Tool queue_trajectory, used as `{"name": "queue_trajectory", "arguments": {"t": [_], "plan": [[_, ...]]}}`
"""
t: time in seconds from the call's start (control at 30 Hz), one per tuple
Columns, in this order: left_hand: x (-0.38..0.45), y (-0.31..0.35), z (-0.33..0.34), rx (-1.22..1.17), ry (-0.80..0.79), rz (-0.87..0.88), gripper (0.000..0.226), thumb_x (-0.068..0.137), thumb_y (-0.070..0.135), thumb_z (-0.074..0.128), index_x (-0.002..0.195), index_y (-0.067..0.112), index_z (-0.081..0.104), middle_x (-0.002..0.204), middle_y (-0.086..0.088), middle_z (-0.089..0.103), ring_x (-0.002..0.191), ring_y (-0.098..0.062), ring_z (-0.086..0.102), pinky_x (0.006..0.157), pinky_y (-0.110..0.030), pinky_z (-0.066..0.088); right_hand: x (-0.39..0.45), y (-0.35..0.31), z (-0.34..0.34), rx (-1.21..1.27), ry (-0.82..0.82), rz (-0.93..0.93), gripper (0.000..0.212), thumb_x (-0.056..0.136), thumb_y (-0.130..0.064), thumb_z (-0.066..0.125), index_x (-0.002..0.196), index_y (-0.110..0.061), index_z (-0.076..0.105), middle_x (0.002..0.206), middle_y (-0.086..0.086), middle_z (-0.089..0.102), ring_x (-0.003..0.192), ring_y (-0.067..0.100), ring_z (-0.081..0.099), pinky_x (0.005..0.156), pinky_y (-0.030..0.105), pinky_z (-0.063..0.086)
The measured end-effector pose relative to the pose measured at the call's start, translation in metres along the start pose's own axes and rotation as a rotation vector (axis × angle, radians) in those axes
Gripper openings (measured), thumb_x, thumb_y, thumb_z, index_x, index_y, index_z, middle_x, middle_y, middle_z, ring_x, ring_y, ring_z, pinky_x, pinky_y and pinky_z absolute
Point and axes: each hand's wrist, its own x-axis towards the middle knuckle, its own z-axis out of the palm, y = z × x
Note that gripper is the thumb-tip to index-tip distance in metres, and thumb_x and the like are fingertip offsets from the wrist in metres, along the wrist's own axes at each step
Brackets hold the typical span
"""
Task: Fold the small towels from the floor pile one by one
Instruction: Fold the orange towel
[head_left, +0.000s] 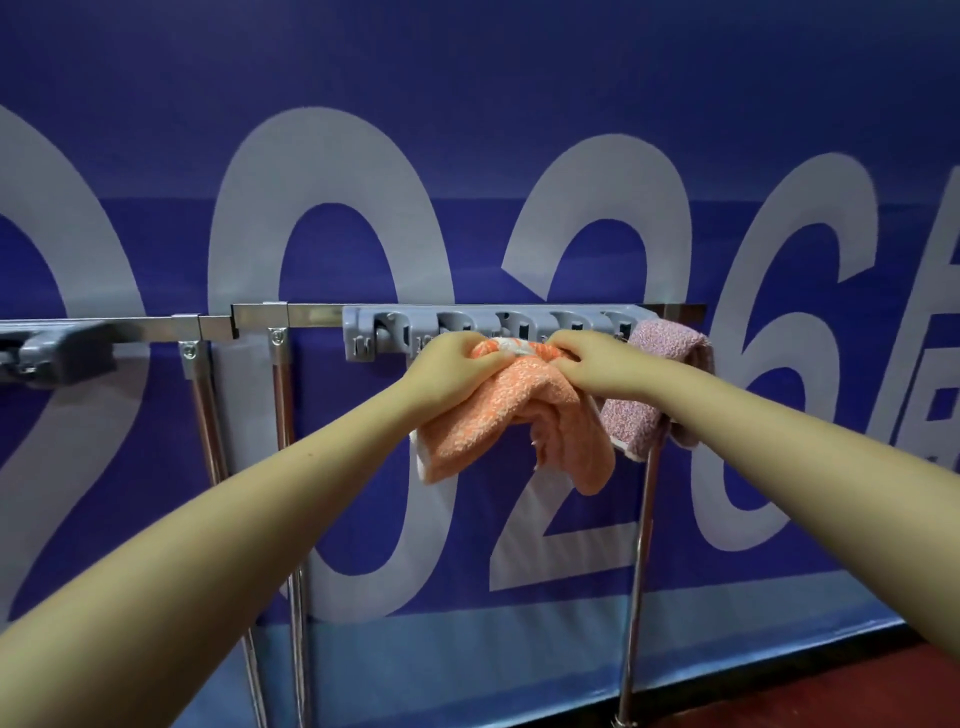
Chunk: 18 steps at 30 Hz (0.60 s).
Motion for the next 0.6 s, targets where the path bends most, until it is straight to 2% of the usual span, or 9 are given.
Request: {"name": "queue_trajectory", "arguments": {"t": [0.07,0.17,0.27,0.33,0.4,0.5,0.6], "plan": [[0.004,0.007,-0.007,0.035,0.029,0.034,0.032,0.09,0.046,0.059,0.088,0.014,0.066,0.084,0.001,0.068,0.079,-0.016,0.062,0.077,-0.036,0.049,-0.005,0.003,-0.004,0.209,0.021,0.025,0.017,0.093,-0.028,0.051,0.087,-0.013,0.056,0.081,0.0,0.056,0.072,0.014,0.053,0.066,0.031,0.045],[0.006,0.02,-0.019,0.022,0.052,0.089,0.024,0.089,0.047,0.06,0.097,0.025,0.068,0.092,0.011,0.068,0.089,-0.007,0.062,0.081,-0.028,0.049,-0.01,0.004,-0.013,0.412,0.035,0.007,0.018,0.094,-0.031,0.055,0.089,-0.014,0.06,0.079,0.001,0.057,0.071,0.012,0.058,0.056,0.023,0.05],[0.009,0.036,-0.027,0.012,0.064,0.107,0.029,0.089,0.048,0.06,0.103,0.025,0.071,0.095,0.011,0.07,0.09,-0.005,0.062,0.08,-0.024,0.049,-0.006,0.004,-0.018,0.467,0.013,0.016,0.027,0.096,-0.027,0.053,0.105,-0.003,0.062,0.087,0.008,0.06,0.08,0.018,0.061,0.064,0.034,0.056],[0.014,0.044,-0.027,0.015,0.046,0.094,0.03,0.089,0.049,0.06,0.103,0.025,0.071,0.095,0.009,0.07,0.089,-0.006,0.063,0.079,-0.024,0.05,-0.001,0.008,-0.022,0.506,-0.002,0.033,0.028,0.096,-0.026,0.052,0.112,-0.006,0.062,0.091,0.014,0.063,0.084,0.023,0.062,0.072,0.042,0.057],[0.021,0.051,-0.021,0.014,0.015,0.069,0.03,0.089,0.05,0.06,0.104,0.026,0.071,0.096,0.008,0.07,0.09,-0.008,0.063,0.08,-0.026,0.051,-0.002,0.015,-0.032,0.511,-0.021,0.052,0.026,0.095,-0.026,0.053,0.114,-0.011,0.064,0.091,0.014,0.065,0.08,0.022,0.062,0.068,0.038,0.056],[0.029,0.056,-0.003,0.038,-0.024,0.058,0.032,0.089,0.047,0.061,0.11,0.025,0.068,0.103,0.007,0.068,0.095,-0.012,0.062,0.081,-0.027,0.047,-0.008,0.035,-0.048,0.447,-0.053,0.109,0.021,0.094,-0.028,0.056,0.097,-0.009,0.064,0.08,0.006,0.058,0.071,0.015,0.052,0.056,0.024,0.043],[0.033,0.056,0.025,0.039,-0.083,0.04,0.033,0.09,0.043,0.061,0.116,0.022,0.065,0.106,0.004,0.066,0.093,-0.012,0.06,0.078,-0.025,0.043,-0.014,0.058,-0.056,0.353,-0.054,0.164,0.021,0.092,-0.033,0.058,0.081,-0.016,0.061,0.073,-0.003,0.053,0.067,0.01,0.046,0.061,0.023,0.037]]}}
